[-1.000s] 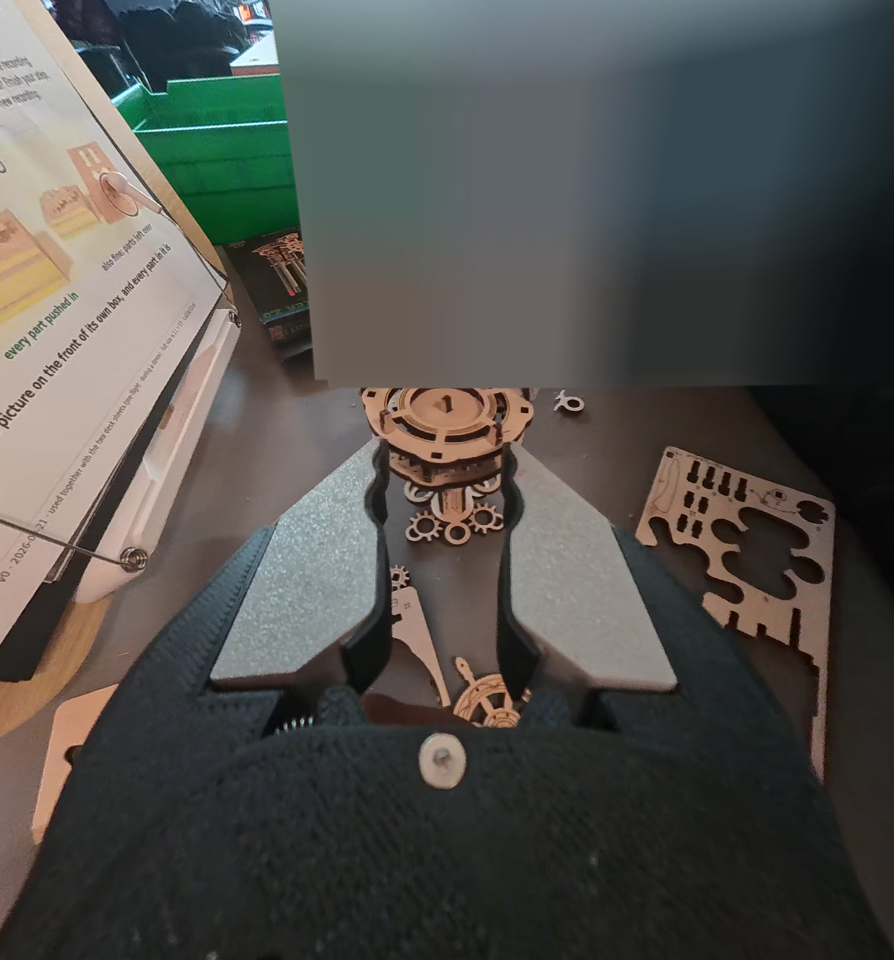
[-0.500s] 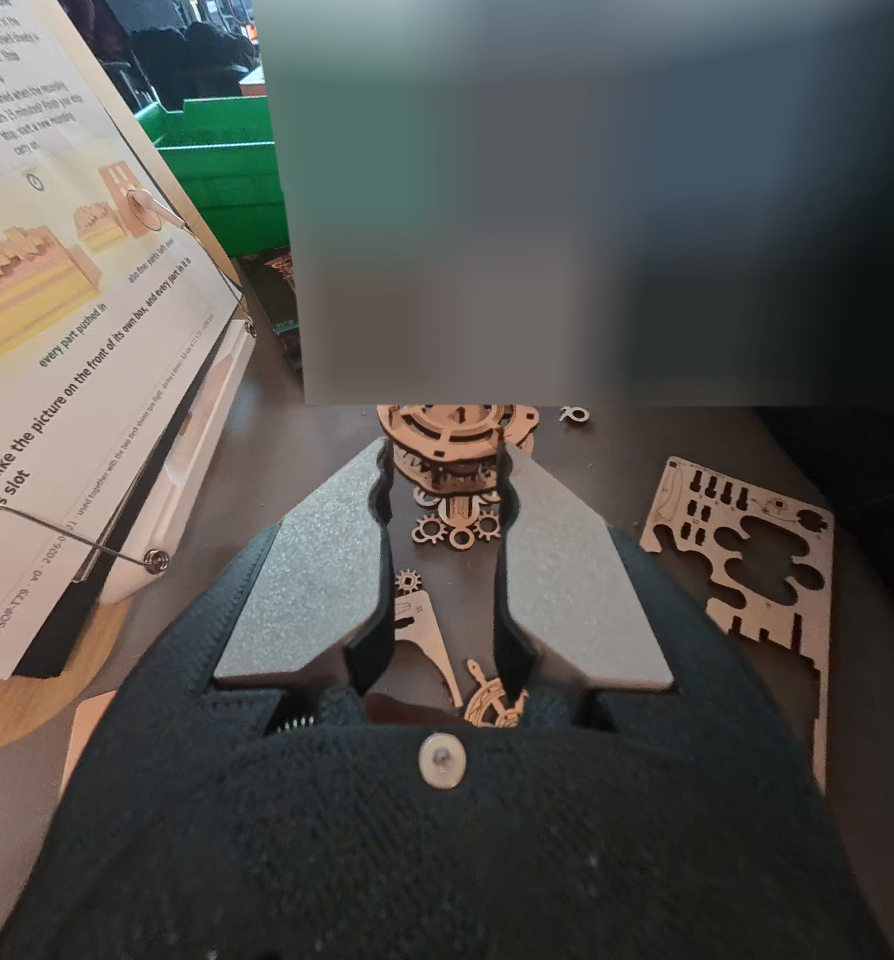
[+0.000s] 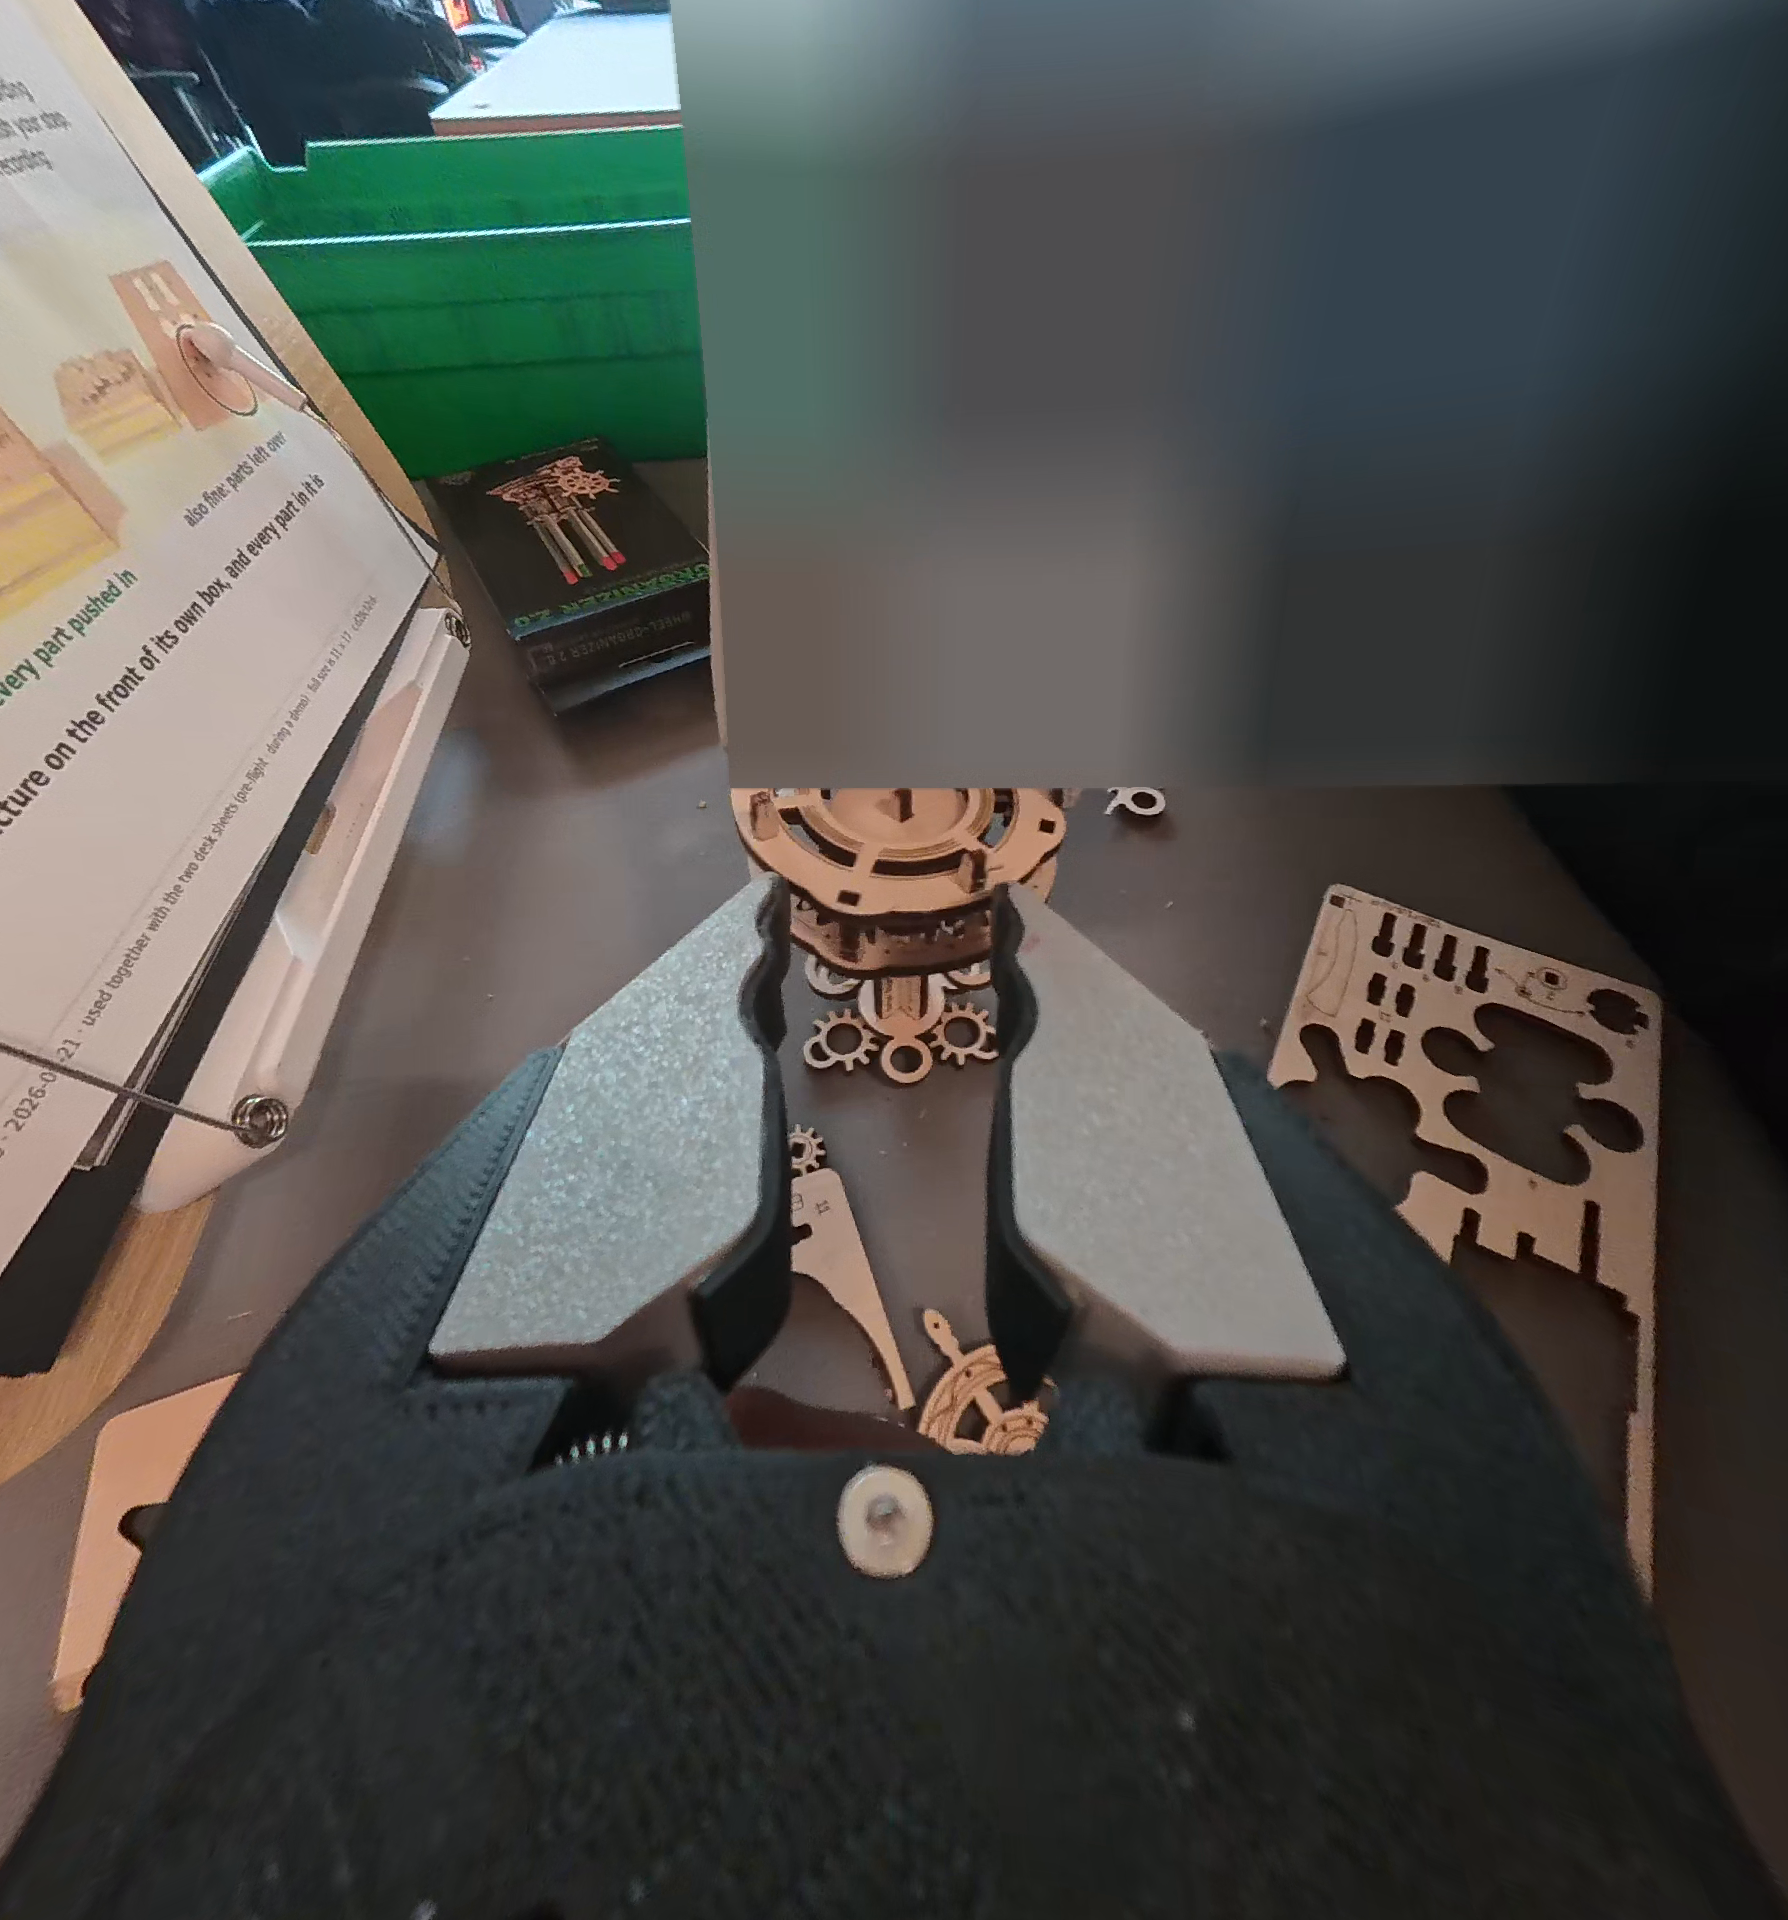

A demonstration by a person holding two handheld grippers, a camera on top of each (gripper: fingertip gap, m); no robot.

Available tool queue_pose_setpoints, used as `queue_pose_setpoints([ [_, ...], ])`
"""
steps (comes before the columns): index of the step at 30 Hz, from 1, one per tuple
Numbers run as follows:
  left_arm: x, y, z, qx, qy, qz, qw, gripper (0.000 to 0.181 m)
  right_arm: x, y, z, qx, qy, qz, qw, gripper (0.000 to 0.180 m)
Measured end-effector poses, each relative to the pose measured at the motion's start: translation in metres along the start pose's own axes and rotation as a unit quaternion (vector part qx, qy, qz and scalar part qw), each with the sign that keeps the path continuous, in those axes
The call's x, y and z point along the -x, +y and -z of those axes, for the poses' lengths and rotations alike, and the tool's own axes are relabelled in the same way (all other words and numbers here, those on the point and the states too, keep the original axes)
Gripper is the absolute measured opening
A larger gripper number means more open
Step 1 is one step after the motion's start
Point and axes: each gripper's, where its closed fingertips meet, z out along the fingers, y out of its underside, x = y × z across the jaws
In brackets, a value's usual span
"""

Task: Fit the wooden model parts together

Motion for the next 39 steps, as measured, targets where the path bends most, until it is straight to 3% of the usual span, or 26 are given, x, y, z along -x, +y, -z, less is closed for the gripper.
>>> queue_pose_setpoints([
  [27,-0.004,-0.001,0.0,-0.002,0.014,0.004,1.0,0.037,0.005,0.001,0.0,0.006,0.001,-0.013,1.0,0.066],
  [39,-0.008,-0.004,0.004,0.003,0.001,0.004,1.0,0.037,0.01,-0.003,-0.002,0.004,-0.046,0.078,0.996,0.066],
])
